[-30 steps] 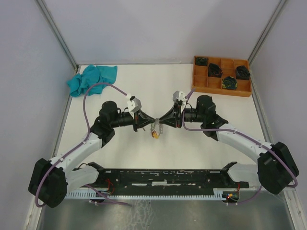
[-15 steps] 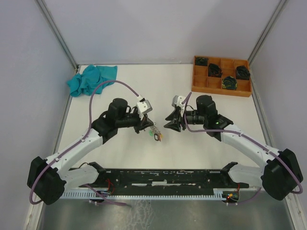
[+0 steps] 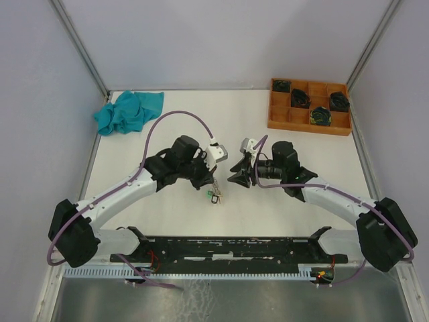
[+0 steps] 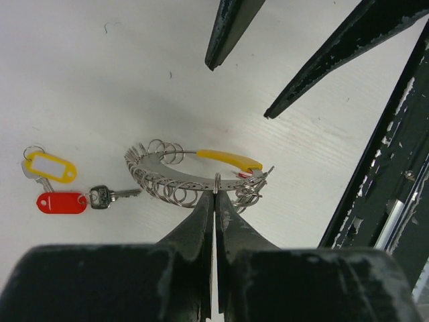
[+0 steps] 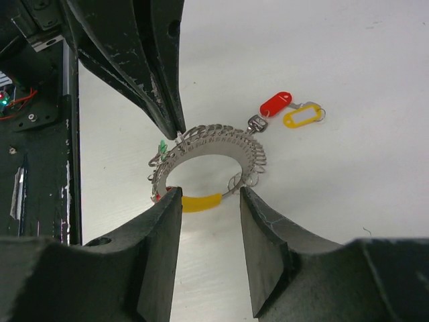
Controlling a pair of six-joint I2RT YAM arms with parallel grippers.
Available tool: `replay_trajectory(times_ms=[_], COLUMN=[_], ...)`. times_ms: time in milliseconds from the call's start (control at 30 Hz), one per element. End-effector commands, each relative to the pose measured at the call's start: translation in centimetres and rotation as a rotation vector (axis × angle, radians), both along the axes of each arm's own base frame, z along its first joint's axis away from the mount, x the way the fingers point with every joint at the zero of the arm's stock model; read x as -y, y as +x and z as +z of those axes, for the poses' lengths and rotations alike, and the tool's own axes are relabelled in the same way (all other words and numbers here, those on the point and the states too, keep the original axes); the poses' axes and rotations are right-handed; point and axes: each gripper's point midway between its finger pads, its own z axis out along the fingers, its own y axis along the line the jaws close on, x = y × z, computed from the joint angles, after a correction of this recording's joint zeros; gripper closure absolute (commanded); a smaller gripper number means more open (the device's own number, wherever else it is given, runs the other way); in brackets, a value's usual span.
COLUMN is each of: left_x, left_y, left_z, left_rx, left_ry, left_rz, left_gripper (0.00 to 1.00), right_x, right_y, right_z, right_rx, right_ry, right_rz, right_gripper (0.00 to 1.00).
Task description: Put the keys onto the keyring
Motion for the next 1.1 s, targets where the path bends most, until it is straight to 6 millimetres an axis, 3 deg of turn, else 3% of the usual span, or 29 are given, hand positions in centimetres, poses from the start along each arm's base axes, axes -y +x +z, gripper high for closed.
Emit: replay_trajectory(times_ms=[0, 233, 433, 1067], left_x=[1.2, 1.4, 1.5, 1.7], left_y=[-0.3, -0.8, -0.9, -1.1], left_z=[2.6, 2.9, 2.7, 2.4], left_rx=[-0.030, -0.021, -0.015, -0.020], left_ry=[-0.077, -0.089, -0.095, -0.094], left_rz=[0.001, -0.038, -0.058, -0.083], left_gripper=[0.97, 0.97, 0.97, 0.97], right_x=[-1.3, -3.7, -4.4, -5.5], right_y=[0.7, -0.4, -0.5, -2.0], right_z=[2.3, 1.3, 0.5, 1.8], right_rx=[0.046, 0.017, 0.008, -0.007], right_ry=[0.127, 0.123, 0.125, 0.140], right_rz=[-0.003, 0.100, 0.133, 0.251], right_gripper=[0.52, 0.56, 0.59, 0.68])
